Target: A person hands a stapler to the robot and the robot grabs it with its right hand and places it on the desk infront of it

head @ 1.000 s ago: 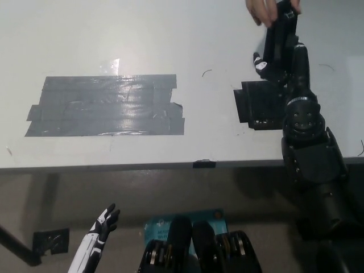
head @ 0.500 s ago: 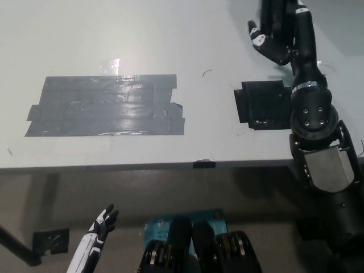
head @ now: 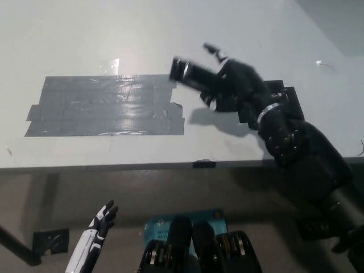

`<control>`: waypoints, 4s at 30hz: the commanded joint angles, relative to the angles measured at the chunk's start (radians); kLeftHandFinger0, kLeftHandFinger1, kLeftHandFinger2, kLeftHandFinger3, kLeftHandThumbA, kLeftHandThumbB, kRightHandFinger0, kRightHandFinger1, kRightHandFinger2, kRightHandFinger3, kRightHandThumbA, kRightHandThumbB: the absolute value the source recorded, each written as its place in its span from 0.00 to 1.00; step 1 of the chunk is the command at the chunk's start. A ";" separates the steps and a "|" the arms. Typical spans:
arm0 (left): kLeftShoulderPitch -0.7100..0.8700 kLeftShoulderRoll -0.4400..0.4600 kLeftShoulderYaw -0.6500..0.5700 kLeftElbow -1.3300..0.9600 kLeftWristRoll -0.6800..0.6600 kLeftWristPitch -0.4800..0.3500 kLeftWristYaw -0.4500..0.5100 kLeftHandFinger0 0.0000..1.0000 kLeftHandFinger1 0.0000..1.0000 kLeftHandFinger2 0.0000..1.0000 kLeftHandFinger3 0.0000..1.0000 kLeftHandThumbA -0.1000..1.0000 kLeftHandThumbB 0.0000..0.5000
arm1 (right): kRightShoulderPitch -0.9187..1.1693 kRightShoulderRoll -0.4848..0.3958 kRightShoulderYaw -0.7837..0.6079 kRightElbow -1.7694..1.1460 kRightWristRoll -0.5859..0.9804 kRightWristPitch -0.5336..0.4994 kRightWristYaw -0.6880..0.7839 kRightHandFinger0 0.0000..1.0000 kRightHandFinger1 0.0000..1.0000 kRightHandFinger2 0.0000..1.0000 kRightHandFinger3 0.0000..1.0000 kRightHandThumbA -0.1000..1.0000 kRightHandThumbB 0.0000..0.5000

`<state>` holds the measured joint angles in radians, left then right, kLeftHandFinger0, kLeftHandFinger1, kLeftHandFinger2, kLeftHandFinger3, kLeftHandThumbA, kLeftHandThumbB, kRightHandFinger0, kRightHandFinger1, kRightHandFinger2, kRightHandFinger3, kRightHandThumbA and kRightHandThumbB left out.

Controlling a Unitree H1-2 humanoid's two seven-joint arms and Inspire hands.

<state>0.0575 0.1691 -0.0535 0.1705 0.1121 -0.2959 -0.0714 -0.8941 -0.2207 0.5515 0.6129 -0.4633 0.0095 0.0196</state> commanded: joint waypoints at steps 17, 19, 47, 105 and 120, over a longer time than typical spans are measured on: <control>-0.032 0.020 0.005 -0.018 -0.016 -0.010 -0.016 1.00 1.00 1.00 1.00 1.00 1.00 | -0.195 -0.103 0.145 0.121 -0.236 -0.133 0.120 0.10 0.62 0.98 0.77 0.00 0.45; -0.033 0.020 0.003 -0.015 -0.015 -0.013 -0.017 1.00 1.00 1.00 1.00 1.00 1.00 | -0.203 -0.114 0.140 0.132 -0.238 -0.138 0.138 0.12 0.64 0.99 0.80 0.00 0.47; -0.075 0.025 0.008 -0.025 -0.044 0.000 -0.032 1.00 1.00 1.00 1.00 1.00 1.00 | -0.352 -0.169 0.135 0.154 -0.120 0.161 0.951 1.00 1.00 1.00 1.00 0.46 1.00; -0.002 0.001 -0.009 -0.003 -0.052 -0.020 -0.034 1.00 1.00 1.00 1.00 1.00 1.00 | 1.039 0.223 -0.747 -1.285 0.501 0.044 0.434 1.00 1.00 1.00 1.00 0.96 0.63; 0.021 0.008 -0.008 0.003 -0.049 -0.024 -0.036 1.00 1.00 1.00 1.00 1.00 1.00 | 1.085 0.335 -0.778 -0.745 0.553 -0.060 0.434 1.00 1.00 1.00 1.00 0.94 0.72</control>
<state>0.0787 0.1744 -0.0610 0.1911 0.0713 -0.2850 -0.0991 0.1954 0.1137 -0.2247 -0.1732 0.0123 0.1059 0.5160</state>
